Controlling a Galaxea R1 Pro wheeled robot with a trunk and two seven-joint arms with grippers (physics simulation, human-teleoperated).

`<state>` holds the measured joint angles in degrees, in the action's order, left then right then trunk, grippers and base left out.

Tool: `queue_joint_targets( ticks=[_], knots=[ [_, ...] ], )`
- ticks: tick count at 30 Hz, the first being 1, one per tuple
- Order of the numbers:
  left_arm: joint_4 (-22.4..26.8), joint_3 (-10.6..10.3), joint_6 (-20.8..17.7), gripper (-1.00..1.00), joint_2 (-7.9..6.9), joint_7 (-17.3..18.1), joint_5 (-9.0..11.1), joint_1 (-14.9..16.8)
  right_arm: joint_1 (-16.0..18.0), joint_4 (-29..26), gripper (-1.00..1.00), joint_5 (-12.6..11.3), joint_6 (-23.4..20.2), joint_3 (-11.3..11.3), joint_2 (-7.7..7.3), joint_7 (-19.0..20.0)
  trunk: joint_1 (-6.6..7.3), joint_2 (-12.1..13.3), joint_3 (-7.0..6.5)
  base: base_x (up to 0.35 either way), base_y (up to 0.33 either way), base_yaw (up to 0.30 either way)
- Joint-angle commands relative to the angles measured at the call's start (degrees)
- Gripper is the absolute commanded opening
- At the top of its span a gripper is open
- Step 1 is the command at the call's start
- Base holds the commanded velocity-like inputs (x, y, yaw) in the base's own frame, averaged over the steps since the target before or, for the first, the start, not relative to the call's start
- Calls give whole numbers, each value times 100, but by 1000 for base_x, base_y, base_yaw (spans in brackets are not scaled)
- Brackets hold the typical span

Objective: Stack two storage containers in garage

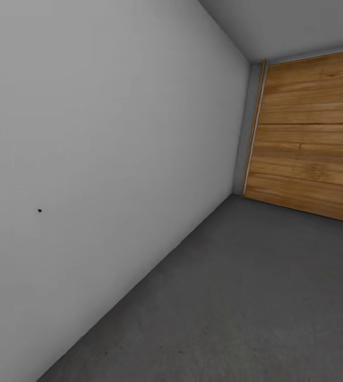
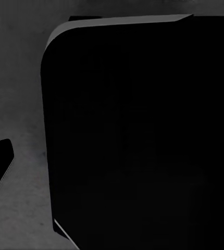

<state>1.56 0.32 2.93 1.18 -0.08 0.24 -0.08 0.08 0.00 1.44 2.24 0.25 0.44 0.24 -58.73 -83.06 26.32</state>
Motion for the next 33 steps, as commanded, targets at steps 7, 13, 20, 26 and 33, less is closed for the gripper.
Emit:
queue_joint_targets(
  ticks=[7,13,20,26,33],
  knots=[
    [2,-4,15,100,-4,-1,7,-1,1,0,100,14,17,-7,1,2,0,-2,-15,0,0,-293],
    [-1,-6,15,100,-1,-1,11,-1,1,0,100,14,20,-7,5,2,0,-2,-31,0,0,-293],
    [1,-6,15,100,-3,-1,11,-1,1,0,100,14,21,-7,4,2,0,-2,-49,0,0,-293],
    [2,-4,17,100,-2,-1,11,-1,1,0,100,14,22,-7,4,2,0,-2,-65,0,0,-293],
    [2,-5,20,100,-3,-1,11,-1,1,0,100,14,20,-7,1,2,0,-2,-84,0,0,-293]
  ],
)
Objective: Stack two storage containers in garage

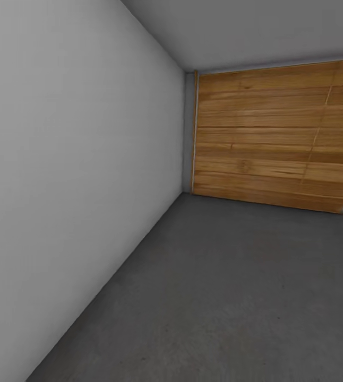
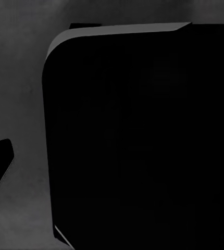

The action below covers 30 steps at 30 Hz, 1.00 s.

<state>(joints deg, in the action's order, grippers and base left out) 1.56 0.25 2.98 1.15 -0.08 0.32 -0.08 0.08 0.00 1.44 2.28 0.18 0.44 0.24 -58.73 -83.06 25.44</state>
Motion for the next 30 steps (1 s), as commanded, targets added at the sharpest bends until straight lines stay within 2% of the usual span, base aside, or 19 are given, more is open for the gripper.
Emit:
queue_joint_targets(
  ticks=[1,30],
  knots=[
    [2,2,16,100,2,-1,3,-1,1,0,100,14,14,0,0,2,0,-2,1,0,0,-293],
    [2,1,18,100,4,-1,3,-1,1,0,100,14,18,0,9,2,0,-2,-76,0,0,-293]
  ],
)
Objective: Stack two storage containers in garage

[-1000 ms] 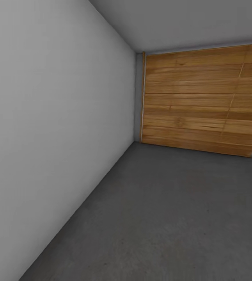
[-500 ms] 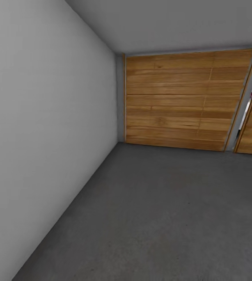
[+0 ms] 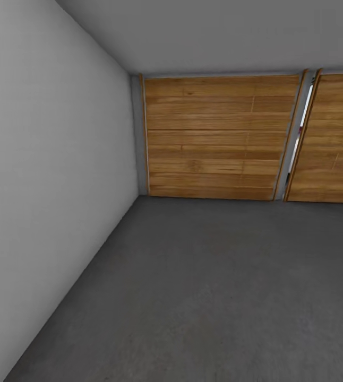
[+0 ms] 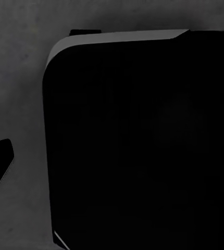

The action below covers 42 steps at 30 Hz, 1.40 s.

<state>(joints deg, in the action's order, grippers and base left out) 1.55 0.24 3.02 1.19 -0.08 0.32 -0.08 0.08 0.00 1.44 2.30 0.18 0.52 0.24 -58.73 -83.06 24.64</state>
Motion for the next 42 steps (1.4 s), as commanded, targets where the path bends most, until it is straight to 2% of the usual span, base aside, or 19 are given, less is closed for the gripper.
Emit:
queue_joint_targets(
  ticks=[1,42],
  knots=[
    [3,2,13,100,2,-1,3,-1,1,0,100,14,16,0,0,2,0,-2,2,0,0,-293],
    [1,2,14,100,-3,-1,3,-1,1,2,100,14,15,0,0,2,0,-2,-107,0,0,-294]
  ],
)
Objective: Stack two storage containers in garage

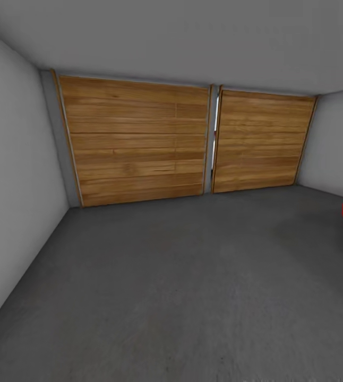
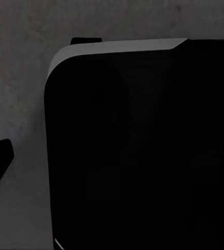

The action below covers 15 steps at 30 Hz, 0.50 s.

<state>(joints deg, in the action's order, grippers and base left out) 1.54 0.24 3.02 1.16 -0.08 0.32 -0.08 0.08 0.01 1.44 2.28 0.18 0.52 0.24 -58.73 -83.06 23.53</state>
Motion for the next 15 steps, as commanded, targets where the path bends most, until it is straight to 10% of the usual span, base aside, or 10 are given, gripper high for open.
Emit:
queue_joint_targets(
  ticks=[1,15],
  knots=[
    [3,2,14,100,0,-1,3,-1,1,0,100,14,17,0,0,2,0,-2,2,0,0,-293],
    [3,2,14,100,0,-1,3,-1,1,0,100,14,15,0,0,2,0,-2,-35,0,0,-294]
  ],
)
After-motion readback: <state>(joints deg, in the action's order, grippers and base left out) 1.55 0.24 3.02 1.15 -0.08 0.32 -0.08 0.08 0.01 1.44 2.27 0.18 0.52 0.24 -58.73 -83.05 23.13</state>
